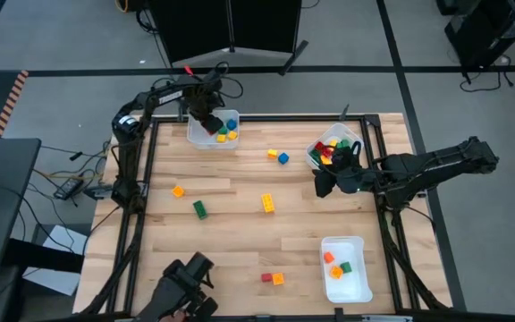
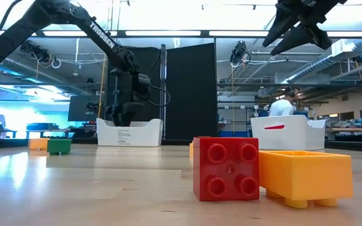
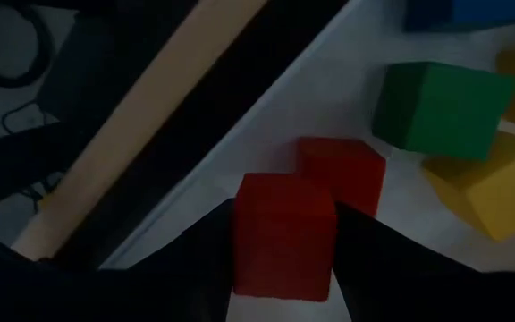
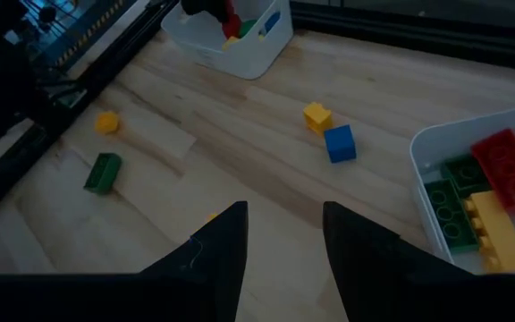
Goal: Sort blocks by size
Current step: Put the red square block into the top left white bin
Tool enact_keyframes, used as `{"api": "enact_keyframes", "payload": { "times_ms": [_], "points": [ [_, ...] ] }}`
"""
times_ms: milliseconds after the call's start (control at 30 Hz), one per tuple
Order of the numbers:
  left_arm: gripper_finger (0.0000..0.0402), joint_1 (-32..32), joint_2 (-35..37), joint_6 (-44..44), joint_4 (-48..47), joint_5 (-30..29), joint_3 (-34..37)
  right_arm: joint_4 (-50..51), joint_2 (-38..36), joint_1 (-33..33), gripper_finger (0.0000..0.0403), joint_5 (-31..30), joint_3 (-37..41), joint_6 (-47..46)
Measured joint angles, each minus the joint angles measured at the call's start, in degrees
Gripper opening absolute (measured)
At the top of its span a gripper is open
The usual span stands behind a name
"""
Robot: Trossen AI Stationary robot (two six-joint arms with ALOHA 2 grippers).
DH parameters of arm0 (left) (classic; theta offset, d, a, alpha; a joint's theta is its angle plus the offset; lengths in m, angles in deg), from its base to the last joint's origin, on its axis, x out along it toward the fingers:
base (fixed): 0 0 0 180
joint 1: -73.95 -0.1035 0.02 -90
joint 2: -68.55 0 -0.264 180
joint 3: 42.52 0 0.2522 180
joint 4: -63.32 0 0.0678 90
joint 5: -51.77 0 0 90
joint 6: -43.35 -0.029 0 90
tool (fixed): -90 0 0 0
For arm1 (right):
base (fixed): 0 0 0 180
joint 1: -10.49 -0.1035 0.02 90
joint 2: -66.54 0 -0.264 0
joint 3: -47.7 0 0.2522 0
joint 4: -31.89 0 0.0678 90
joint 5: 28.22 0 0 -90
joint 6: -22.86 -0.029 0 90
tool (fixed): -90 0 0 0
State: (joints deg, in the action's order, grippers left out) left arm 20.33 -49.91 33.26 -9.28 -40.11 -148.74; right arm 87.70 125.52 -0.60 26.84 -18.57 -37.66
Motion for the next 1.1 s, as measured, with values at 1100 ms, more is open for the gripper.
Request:
{"api": "enact_keyframes", "payload": {
  "times_ms": [1100],
  "points": [
    [0.0189,0.0,0.2,2.8,2.2,-3.7,0.2,0.0,0.0,2.7,0.0158,-0.2,0.0,0.0]
  ]
}}
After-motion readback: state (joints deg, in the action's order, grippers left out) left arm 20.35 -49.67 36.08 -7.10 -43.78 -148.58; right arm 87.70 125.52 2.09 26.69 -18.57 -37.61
